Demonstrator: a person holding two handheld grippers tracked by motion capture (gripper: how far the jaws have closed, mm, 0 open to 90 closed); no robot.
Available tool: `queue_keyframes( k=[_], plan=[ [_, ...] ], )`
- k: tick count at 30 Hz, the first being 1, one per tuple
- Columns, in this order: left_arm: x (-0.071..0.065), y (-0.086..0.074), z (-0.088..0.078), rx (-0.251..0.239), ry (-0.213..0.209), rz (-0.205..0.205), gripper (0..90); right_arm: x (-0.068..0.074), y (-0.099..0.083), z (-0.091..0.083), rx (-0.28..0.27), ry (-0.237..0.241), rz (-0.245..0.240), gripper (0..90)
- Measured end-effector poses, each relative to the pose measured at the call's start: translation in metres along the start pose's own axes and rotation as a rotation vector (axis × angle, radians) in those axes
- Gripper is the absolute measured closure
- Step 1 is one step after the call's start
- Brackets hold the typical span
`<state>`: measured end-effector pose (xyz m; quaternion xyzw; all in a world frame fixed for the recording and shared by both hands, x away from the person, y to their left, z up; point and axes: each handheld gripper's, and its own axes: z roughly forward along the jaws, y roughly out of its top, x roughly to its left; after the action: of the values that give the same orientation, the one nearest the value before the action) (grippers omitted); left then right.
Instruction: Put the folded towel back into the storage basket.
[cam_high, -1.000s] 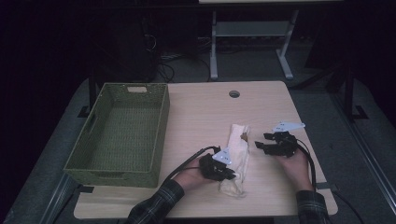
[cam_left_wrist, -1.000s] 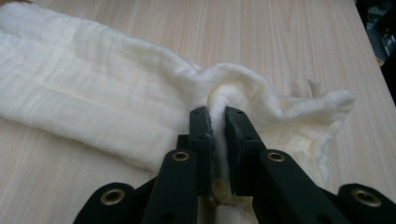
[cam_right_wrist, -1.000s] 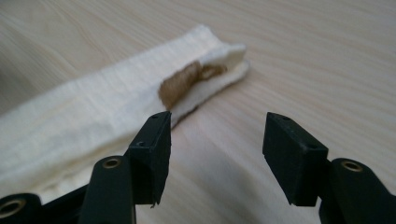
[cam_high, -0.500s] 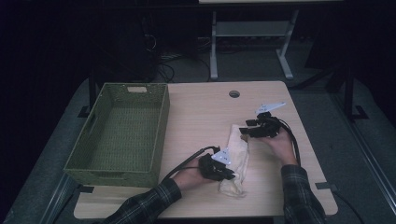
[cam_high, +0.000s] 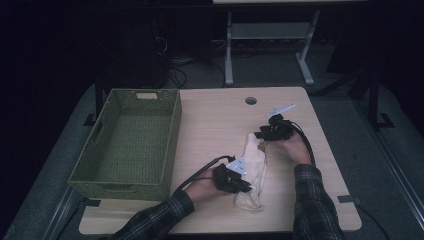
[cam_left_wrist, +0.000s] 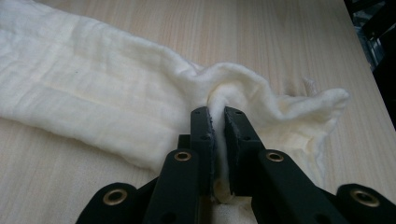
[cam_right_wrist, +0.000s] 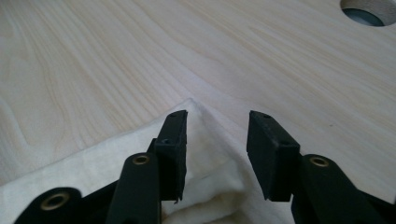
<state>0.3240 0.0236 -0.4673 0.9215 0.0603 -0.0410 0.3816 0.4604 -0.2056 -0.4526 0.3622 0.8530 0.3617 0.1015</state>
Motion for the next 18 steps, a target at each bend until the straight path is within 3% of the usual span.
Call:
queue_keyframes(
  k=[3,8,13,16,18],
  plan=[
    [0.000,0.000,0.000,-0.001,-0.002,-0.005,82.3,0.001,0.000,0.004,0.009,0.000,-0.014,59.3],
    [0.001,0.000,0.000,-0.003,-0.008,-0.008,82.3,0.000,-0.005,0.014,0.041,0.055,-0.013,61.5],
    [0.002,-0.001,0.000,-0.006,-0.014,-0.012,82.3,-0.001,-0.008,0.017,0.025,0.076,-0.040,63.9],
    [0.003,-0.001,0.000,-0.005,-0.018,-0.016,82.4,0.003,-0.007,0.016,0.034,0.070,-0.070,70.9],
    [0.003,-0.001,0.000,-0.009,-0.021,-0.020,82.4,0.004,-0.006,0.016,0.044,0.073,-0.060,74.5]
  ],
)
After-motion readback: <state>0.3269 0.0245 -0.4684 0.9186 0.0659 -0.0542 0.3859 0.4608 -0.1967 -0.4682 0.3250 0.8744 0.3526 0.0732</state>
